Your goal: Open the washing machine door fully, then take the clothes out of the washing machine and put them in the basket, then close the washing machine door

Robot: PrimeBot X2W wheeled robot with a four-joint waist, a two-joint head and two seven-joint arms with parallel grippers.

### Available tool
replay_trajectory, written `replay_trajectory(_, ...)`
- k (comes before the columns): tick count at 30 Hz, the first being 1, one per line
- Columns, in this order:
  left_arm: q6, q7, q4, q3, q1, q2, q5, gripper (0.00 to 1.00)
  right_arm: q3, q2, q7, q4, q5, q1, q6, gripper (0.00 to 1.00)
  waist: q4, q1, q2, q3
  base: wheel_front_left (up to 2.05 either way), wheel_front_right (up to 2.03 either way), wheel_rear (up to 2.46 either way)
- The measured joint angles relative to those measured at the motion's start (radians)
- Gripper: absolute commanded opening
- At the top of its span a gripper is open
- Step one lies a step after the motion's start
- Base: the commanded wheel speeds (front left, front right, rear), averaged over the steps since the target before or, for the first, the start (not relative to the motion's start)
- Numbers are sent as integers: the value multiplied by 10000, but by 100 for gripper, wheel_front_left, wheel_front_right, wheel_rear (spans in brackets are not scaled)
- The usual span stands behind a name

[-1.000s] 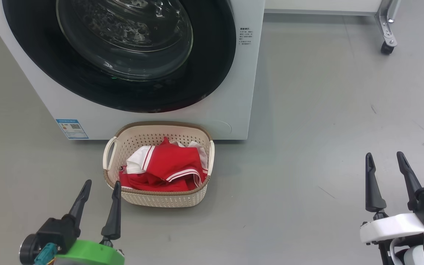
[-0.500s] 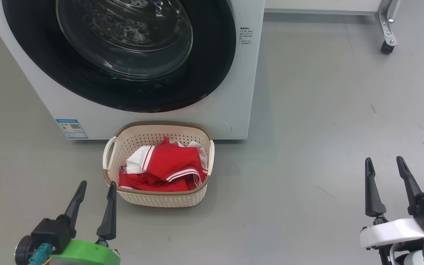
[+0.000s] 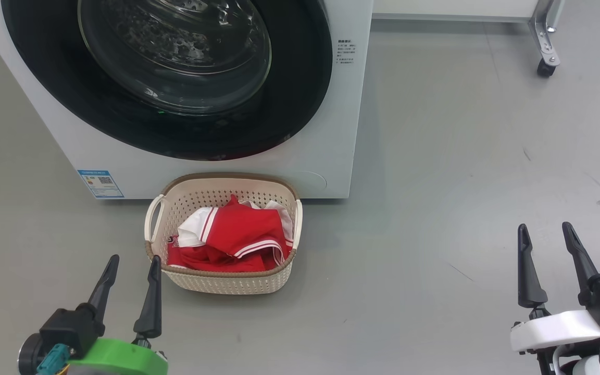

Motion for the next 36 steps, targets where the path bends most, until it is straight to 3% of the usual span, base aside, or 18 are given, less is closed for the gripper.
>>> replay_trajectory(36,0,0,-119,313,0,-31,-224,100,-94,151,0,-4,-339,152,267,100,-19,0,0,21,0,0,0)
